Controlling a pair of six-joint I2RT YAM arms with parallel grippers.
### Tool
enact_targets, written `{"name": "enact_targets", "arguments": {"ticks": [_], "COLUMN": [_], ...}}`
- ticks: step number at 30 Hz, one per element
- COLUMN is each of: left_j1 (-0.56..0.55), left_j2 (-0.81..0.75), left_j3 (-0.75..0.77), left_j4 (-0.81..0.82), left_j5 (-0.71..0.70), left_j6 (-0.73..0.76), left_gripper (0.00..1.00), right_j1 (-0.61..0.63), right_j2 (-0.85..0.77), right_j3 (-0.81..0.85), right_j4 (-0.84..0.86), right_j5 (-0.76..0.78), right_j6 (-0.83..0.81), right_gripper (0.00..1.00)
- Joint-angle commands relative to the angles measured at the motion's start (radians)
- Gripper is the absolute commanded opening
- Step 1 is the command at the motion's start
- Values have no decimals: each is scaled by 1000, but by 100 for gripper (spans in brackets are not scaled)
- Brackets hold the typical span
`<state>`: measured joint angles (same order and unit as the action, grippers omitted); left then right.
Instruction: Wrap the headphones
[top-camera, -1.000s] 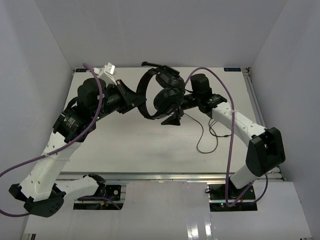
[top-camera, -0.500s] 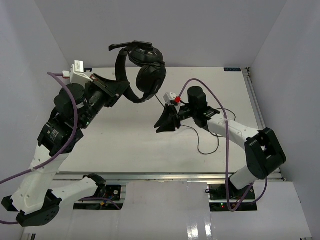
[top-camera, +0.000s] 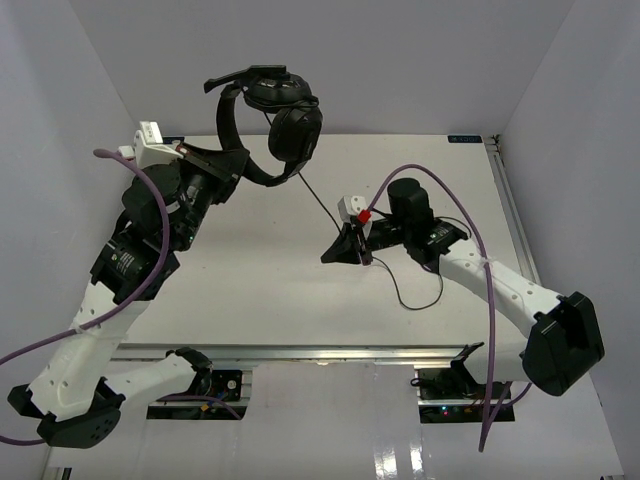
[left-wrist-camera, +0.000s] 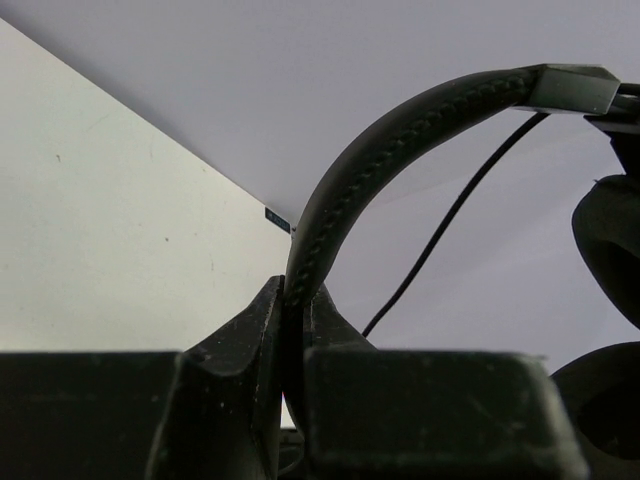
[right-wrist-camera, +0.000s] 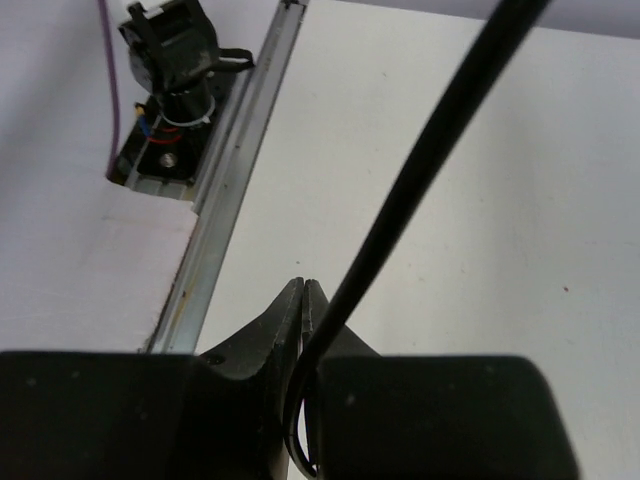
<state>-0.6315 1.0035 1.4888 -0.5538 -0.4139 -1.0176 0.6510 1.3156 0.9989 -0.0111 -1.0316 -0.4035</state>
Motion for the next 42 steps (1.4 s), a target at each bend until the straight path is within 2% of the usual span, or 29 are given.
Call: {"name": "enact_targets", "arguments": {"ticks": [1, 3, 7, 11, 15, 18, 23, 27, 34, 39, 42], "left_j1": [-2, -2, -2, -2, -2, -2, -2, -3, -8, -15, -26], "left_j2": [5, 29, 111, 239, 326, 365, 440, 501, 422, 391, 392], "left_j3": [-36, -53, -84, -24, -3, 8, 19, 54, -140, -259, -301], "left_j4": [137, 166, 275, 297, 314, 316, 309, 240, 232, 271, 282], "left_j5": [-75, -112, -225, -278, -308, -313, -252, -176, -86, 121, 239], "left_j6": [-19, -31, -37, 17, 95, 168, 235, 266, 310, 346, 388], "left_gripper": [0, 0, 0, 0, 0, 0, 0, 0, 0, 0, 0], "right_j1": [2, 3, 6, 20, 85, 171, 320, 375, 375, 366, 317], "right_j2": [-53, -55, -27, -46, -111, -173, -184, -137, -67, -42, -14], "right_j3": [36, 57, 164, 296, 414, 399, 402, 471, 587, 597, 654], "right_j4": [-273, -334, -554, -671, -704, -674, -646, -585, -498, -414, -411], "right_j5": [213, 296, 565, 780, 975, 1157, 1336, 1436, 1494, 1494, 1455], "right_j6": [-214, -260, -434, -575, -678, -766, -863, -902, -897, -889, -839], "right_gripper": [8, 8, 8, 8, 8, 8, 8, 8, 8, 8, 10]}}
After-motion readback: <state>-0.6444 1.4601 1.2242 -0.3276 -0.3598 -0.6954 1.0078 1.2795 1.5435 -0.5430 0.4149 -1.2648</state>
